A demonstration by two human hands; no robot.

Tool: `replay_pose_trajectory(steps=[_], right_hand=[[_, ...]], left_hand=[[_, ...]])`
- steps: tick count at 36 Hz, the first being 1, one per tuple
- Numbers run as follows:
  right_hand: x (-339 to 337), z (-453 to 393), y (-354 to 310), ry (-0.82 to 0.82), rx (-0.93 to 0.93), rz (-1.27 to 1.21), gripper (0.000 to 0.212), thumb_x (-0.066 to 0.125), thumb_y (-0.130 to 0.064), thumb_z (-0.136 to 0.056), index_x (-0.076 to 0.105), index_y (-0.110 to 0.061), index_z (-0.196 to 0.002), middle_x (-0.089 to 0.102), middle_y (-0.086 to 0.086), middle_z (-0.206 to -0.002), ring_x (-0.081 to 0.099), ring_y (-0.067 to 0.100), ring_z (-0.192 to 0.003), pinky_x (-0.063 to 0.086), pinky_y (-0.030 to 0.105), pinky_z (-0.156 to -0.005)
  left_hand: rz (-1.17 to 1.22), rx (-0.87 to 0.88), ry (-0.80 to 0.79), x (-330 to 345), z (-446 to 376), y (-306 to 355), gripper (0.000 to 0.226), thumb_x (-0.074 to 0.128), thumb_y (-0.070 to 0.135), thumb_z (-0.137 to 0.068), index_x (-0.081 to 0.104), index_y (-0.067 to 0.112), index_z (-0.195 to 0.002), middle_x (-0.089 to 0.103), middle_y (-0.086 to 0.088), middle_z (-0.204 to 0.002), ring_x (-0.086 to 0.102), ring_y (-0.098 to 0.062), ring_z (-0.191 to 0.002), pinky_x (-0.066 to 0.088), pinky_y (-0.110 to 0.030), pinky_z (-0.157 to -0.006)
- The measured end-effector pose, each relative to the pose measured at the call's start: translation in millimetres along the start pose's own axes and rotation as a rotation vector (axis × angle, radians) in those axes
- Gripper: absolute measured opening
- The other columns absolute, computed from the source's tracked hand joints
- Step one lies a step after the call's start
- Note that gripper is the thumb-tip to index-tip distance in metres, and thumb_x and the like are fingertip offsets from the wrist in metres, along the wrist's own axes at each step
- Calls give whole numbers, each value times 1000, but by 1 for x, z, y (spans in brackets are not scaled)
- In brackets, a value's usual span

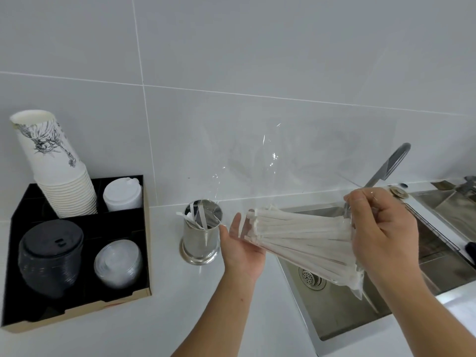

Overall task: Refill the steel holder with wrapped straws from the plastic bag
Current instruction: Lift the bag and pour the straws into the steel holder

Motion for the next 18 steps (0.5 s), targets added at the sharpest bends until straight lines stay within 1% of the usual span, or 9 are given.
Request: replay_pose_trajectory(steps=[4,7,8,10,11,12,13,15,18], right_hand=[[6,-1,5,-15,23,-31,24,53,-23,-98,63,-29,-77,61,-4,-68,53,5,-57,39,8,-51],[6,-2,6,-21,15,-28,23,53,-23,-98,63,-29,-78,60,-6,-65,52,5,-55,38,7,-49],[6,-2,6,-20,11,-25,23,53,-23,-98,63,-29,-78,60,-5,-65,52,5,-55,38,7,-49],[5,-3,6,-15,7,-32,23,53,-22,-98,63,-29,-78,61,-4,-67,53,5,-55,37,7,-49],[5,-2,6,-16,3,-35,23,53,-22,-98,63,-29,-79,61,-2,-69,52,5,-55,38,7,-48],[5,-2,6,-19,-2,-37,23,53,-22,-98,63,-29,-79,60,-1,-70,52,6,-55,38,8,-48],[6,-2,5,-25,-5,-38,23,53,-22,-98,63,-29,-80,60,1,-71,52,6,-54,38,10,-47],[7,-2,5,-33,-6,-49,23,53,-22,-98,63,-30,-80,58,2,-69,51,7,-52,38,12,-46],[8,-4,3,-36,-7,-71,22,52,-25,-98,63,-30,-80,57,2,-65,49,6,-51,38,12,-46]], left_hand=[[31,27,33,-4,-2,13,31,40,42,-102,61,19,-106,78,-10,-98,76,-27,-77,60,-37,-56],[29,50,85,-6,-6,21,27,41,38,-103,59,19,-102,77,-8,-104,76,-25,-74,59,-33,-52],[21,60,100,-6,-7,23,26,42,37,-103,59,17,-102,76,-7,-105,76,-24,-73,60,-33,-55],[-10,71,129,-8,-9,27,21,43,31,-104,57,15,-101,78,-7,-97,76,-21,-70,55,-34,-66],[-22,69,140,-8,-11,28,17,44,27,-103,56,15,-100,79,-6,-90,76,-19,-69,53,-33,-68],[-22,58,145,-8,-12,29,13,45,23,-102,55,14,-100,79,-6,-86,76,-19,-68,54,-32,-65],[-16,44,145,-8,-12,29,11,45,20,-101,54,15,-99,79,-5,-84,76,-18,-67,56,-31,-57],[11,16,139,-7,-13,27,10,45,18,-101,54,14,-99,79,-6,-84,75,-20,-68,56,-27,-47],[55,13,117,-4,-12,25,14,44,23,-101,54,13,-102,78,-11,-86,74,-25,-68,58,-31,-49]])
Point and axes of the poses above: each hand's wrist, its own z-axis away from the middle knuckle, its own x-axis out of the palm, y = z × x, the point moved 7 cm from there along -z, towards the middle knuckle
